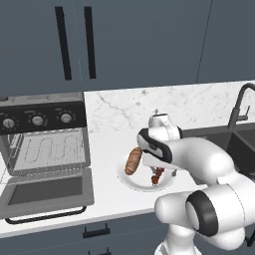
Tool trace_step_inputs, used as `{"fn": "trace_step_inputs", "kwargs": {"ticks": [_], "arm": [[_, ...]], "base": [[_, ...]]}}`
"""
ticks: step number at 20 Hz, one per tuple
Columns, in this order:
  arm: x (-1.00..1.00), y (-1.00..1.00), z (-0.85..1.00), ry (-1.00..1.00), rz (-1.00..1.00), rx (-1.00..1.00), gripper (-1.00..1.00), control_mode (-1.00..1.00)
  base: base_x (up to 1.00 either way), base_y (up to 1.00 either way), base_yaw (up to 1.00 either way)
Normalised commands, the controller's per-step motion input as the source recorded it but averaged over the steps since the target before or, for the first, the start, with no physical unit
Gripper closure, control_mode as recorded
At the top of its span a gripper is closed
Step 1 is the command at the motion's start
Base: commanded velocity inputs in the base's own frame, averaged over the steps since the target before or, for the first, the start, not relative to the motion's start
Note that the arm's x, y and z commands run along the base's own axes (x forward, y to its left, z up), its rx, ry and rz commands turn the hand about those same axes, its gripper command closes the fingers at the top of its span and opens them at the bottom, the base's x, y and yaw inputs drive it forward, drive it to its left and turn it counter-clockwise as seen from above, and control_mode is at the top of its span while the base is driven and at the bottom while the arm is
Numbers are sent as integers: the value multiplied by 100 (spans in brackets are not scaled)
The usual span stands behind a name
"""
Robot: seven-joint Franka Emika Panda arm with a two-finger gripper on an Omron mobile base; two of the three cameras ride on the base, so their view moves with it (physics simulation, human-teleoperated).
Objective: Pick up the kebab skewer and baguette bread, and place them inside the toaster oven. Close the toaster oven door and start by setting the timer.
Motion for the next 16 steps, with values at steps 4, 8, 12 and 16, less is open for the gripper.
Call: {"fn": "trace_step_inputs", "kwargs": {"ticks": [4, 8, 12, 16], "arm": [[18, 3, -26, 0, 0, 0, -100, -100], [3, 4, -25, 0, 0, 0, -100, -100], [4, 4, -12, 0, 0, 0, -100, -100], [1, 9, -7, 0, 0, 0, -100, -100]], "base": [[0, 0, 0], [0, 0, 0], [0, 0, 0], [0, 0, 0]]}}
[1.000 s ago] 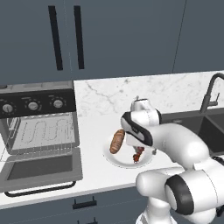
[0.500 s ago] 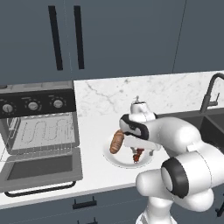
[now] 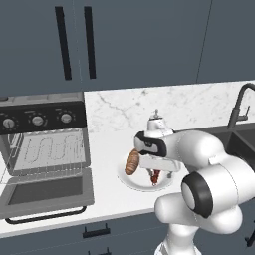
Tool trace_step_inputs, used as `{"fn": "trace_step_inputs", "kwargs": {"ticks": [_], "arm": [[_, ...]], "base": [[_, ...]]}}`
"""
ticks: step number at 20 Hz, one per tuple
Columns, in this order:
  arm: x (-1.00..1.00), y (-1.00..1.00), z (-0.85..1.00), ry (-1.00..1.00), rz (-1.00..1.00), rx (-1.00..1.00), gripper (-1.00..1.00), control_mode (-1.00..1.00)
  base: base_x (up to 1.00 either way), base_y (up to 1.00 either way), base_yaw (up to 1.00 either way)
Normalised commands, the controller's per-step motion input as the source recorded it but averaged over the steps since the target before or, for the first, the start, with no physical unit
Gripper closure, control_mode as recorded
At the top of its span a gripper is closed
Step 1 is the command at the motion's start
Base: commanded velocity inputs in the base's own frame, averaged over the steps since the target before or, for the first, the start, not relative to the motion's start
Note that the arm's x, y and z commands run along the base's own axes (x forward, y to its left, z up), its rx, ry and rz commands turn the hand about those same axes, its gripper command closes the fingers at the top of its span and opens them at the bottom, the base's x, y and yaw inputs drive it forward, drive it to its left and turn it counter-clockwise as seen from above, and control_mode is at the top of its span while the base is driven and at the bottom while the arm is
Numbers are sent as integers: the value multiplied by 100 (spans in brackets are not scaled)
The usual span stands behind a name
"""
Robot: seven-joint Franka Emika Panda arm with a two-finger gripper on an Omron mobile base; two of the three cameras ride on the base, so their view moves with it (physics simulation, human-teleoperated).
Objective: Pick up the kebab skewer and baguette bread, and place them inside the toaster oven. Close the toaster oven door and start by setting the timer.
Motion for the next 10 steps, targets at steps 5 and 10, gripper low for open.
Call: {"fn": "trace_step_inputs", "kwargs": {"ticks": [5, 10], "arm": [[1, 17, -1, 0, 0, 0, -100, -100], [0, 18, -2, 0, 0, 0, -100, -100]], "base": [[0, 0, 0], [0, 0, 0]]}}
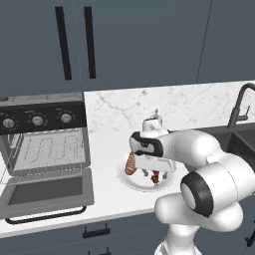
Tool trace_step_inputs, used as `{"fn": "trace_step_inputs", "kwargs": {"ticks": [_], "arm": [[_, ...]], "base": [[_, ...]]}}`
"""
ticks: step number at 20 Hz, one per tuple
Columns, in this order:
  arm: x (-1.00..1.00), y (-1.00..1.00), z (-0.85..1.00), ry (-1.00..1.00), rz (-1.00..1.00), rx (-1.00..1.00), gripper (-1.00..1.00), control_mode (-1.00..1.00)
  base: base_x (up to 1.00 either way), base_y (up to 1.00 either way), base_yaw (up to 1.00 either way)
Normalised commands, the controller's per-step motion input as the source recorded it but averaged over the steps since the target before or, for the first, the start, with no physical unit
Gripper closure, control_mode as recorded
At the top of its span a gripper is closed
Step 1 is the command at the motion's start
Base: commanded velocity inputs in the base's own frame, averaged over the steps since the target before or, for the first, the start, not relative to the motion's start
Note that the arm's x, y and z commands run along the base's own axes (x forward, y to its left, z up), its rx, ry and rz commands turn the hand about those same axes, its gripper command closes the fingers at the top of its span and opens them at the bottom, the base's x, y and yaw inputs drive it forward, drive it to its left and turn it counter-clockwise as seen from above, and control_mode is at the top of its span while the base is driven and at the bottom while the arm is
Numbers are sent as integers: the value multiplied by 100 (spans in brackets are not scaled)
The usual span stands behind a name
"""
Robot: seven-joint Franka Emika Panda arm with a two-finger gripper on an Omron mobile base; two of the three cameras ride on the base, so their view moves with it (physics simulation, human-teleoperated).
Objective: Pick up the kebab skewer and baguette bread, and place them inside the toaster oven. Close the toaster oven door and start by setting the timer.
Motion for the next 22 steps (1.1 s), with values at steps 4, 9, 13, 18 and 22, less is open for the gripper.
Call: {"fn": "trace_step_inputs", "kwargs": {"ticks": [4, 9, 13, 18, 22], "arm": [[0, 3, -18, 0, 0, 0, -100, -100], [0, 0, -27, 0, 0, 0, -100, -100], [0, 0, -22, 0, 0, 0, -100, -100], [0, 0, -22, 0, 0, 0, 100, -100], [0, 0, -29, 0, 0, 0, 100, -100]], "base": [[0, 0, 0], [0, 0, 0], [0, 0, 0], [0, 0, 0], [0, 0, 0]]}}
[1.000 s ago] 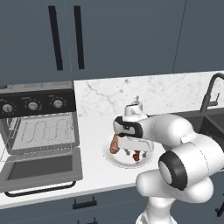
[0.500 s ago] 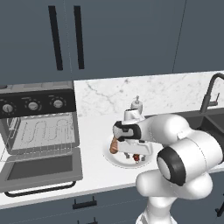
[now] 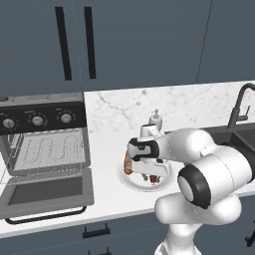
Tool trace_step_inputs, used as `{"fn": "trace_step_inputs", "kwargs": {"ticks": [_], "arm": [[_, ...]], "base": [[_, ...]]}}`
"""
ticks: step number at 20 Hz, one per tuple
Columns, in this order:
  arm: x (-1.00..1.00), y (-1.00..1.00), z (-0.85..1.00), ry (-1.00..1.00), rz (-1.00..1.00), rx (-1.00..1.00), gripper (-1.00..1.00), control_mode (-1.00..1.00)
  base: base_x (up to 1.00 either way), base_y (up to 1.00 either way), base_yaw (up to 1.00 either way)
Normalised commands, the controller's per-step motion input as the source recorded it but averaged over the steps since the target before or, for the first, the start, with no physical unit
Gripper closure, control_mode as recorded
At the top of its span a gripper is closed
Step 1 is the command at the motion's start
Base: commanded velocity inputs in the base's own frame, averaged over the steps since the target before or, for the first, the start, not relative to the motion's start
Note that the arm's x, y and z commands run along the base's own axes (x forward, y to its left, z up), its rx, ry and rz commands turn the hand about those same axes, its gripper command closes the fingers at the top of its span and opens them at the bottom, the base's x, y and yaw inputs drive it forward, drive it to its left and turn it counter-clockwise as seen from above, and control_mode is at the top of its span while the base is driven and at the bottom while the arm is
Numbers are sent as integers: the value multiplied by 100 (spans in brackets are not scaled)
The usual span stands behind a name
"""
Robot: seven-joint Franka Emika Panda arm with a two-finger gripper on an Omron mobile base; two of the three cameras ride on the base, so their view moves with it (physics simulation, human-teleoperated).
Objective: Pick up the kebab skewer and baguette bread, and place them inside the toaster oven. Close the toaster oven door and start by setting the timer.
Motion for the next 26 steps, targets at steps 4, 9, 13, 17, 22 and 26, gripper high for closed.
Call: {"fn": "trace_step_inputs", "kwargs": {"ticks": [4, 9, 13, 17, 22, 26], "arm": [[-10, -3, 11, 0, 1, 1, 100, -100], [-51, 0, 96, -4, 5, 6, 100, -100], [-57, 2, 77, -4, 6, 3, 100, -100], [-52, 24, 53, -4, 9, 1, 100, -100], [-12, 52, 43, -1, 12, 0, 100, -100], [0, 59, 47, 0, 15, 0, 100, -100]], "base": [[0, 0, 0], [0, 0, 0], [0, 0, 0], [0, 0, 0], [0, 0, 0], [0, 0, 0]]}}
